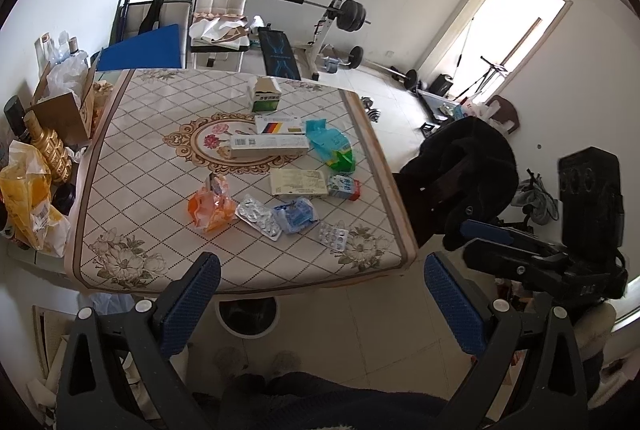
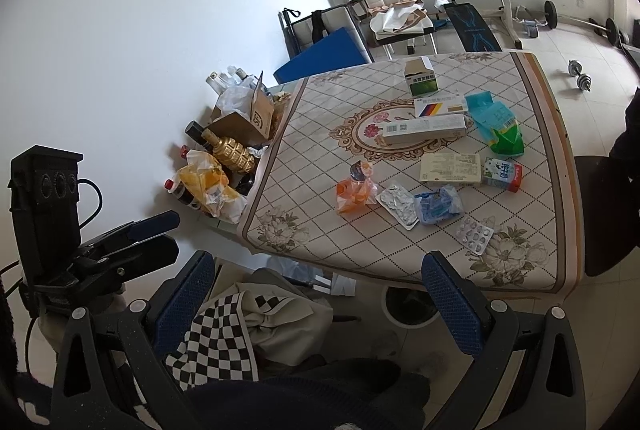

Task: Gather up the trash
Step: 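Grasp the silver blister pack with the left gripper while the right grasps the cream leaflet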

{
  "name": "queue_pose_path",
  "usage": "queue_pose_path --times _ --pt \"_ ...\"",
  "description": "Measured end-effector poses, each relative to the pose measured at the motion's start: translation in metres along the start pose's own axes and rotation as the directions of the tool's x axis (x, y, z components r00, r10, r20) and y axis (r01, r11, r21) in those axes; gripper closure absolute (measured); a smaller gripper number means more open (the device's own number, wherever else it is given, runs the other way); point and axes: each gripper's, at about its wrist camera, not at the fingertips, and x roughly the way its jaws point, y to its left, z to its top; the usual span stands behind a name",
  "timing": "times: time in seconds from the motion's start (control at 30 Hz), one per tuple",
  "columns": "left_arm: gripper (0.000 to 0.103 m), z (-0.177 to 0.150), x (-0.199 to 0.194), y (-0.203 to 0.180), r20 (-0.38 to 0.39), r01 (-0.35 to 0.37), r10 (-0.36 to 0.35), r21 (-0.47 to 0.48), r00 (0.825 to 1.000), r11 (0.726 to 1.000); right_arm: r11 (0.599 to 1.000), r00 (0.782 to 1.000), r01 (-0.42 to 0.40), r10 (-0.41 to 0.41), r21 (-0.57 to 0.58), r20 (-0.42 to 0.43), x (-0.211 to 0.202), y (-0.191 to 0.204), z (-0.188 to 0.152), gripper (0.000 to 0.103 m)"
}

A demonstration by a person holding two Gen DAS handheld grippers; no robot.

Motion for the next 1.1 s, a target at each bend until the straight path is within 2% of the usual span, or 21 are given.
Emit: queue_pose_path --times 0.03,0.1,0.17,0.2,0.27,0.37,0.4,0.47,0.57,0.63,0.7,0.73,0.8,0.83,0.87,0.9,0.93,0.97,1.0,1.03,1.1 --pt "0.0 0.005 0.005 -0.001 -0.003 -0.015 0.015 -0.002 1.0 1.0 1.0 1.0 0.014 -0.014 0.015 0.006 0.002 -0.002 0.001 0.0" --pt "0.0 0.015 0.026 0.008 -0.02 -0.123 0.123 -0.012 0.992 0.992 0.996 0.997 0.079 -0.08 0.039 0.012 0.009 -0.009 0.002 0.0" --pt "0.0 0.019 0.047 0.02 -0.031 -0.203 0.203 -0.009 0.979 0.979 0.983 0.985 0.17 -0.171 0.074 0.008 0.022 -0.021 0.005 0.0" --pt "0.0 0.022 0.064 0.029 -0.043 -0.254 0.254 -0.013 0.966 0.967 0.976 0.979 0.201 -0.202 0.082 0.004 0.029 -0.027 0.007 0.0" --pt "0.0 0.024 0.093 0.043 -0.077 -0.313 0.31 -0.029 0.948 0.949 0.957 0.962 0.274 -0.273 0.096 -0.019 0.047 -0.045 0.01 0.0" --pt "0.0 0.024 0.148 0.066 -0.164 -0.386 0.37 -0.082 0.915 0.919 0.924 0.926 0.375 -0.369 0.08 -0.08 0.082 -0.082 0.017 0.0" --pt "0.0 0.022 0.169 0.074 -0.208 -0.407 0.379 -0.112 0.902 0.907 0.912 0.911 0.406 -0.399 0.056 -0.107 0.097 -0.098 0.022 0.0" --pt "0.0 0.019 0.199 0.083 -0.252 -0.43 0.385 -0.159 0.888 0.889 0.884 0.875 0.467 -0.462 -0.002 -0.146 0.124 -0.126 0.031 0.0" --pt "0.0 0.012 0.246 0.09 -0.314 -0.5 0.426 -0.213 0.848 0.839 0.858 0.836 0.499 -0.514 -0.122 -0.192 0.177 -0.168 0.053 0.0" --pt "0.0 0.006 0.274 0.093 -0.373 -0.547 0.443 -0.244 0.815 0.801 0.841 0.813 0.492 -0.537 -0.225 -0.225 0.213 -0.186 0.068 0.0" --pt "0.0 0.002 0.299 0.098 -0.416 -0.582 0.451 -0.279 0.79 0.764 0.815 0.794 0.445 -0.551 -0.371 -0.257 0.258 -0.2 0.086 0.0" --pt "0.0 -0.003 0.314 0.103 -0.455 -0.622 0.464 -0.302 0.76 0.723 0.793 0.779 0.423 -0.565 -0.439 -0.27 0.278 -0.203 0.092 0.0" --pt "0.0 -0.009 0.328 0.107 -0.496 -0.645 0.451 -0.346 0.742 0.681 0.727 0.745 0.352 -0.599 -0.589 -0.294 0.323 -0.208 0.102 0.0" --pt "0.0 -0.014 0.34 0.111 -0.53 -0.664 0.438 -0.377 0.726 0.645 0.686 0.723 0.32 -0.622 -0.653 -0.3 0.342 -0.209 0.105 0.0" --pt "0.0 -0.016 0.347 0.113 -0.55 -0.674 0.429 -0.39 0.717 0.627 0.647 0.703 0.281 -0.641 -0.709 -0.306 0.362 -0.21 0.108 0.0" --pt "0.0 -0.019 0.353 0.114 -0.567 -0.682 0.419 -0.402 0.709 0.611 0.611 0.693 0.226 -0.648 -0.759 -0.316 0.38 -0.211 0.11 0.0" --pt "0.0 -0.022 0.358 0.114 -0.584 -0.689 0.406 -0.418 0.703 0.592 0.586 0.683 0.171 -0.649 -0.792 -0.334 0.394 -0.211 0.11 0.0" --pt "0.0 -0.025 0.364 0.114 -0.598 -0.689 0.383 -0.446 0.704 0.571 0.571 0.673 0.129 -0.651 -0.811 -0.351 0.404 -0.211 0.11 0.0" --pt "0.0 -0.026 0.365 0.114 -0.603 -0.688 0.372 -0.459 0.706 0.561 0.556 0.662 0.073 -0.648 -0.828 -0.377 0.415 -0.211 0.109 0.0" --pt "0.0 -0.027 0.368 0.113 -0.607 -0.685 0.356 -0.482 0.71 0.546 0.543 0.653 0.03 -0.646 -0.839 -0.395 0.423 -0.211 0.108 0.0" --pt "0.0 -0.026 0.373 0.114 -0.598 -0.666 0.326 -0.53 0.733 0.526 0.516 0.637 -0.041 -0.646 -0.855 -0.42 0.437 -0.212 0.105 0.0"
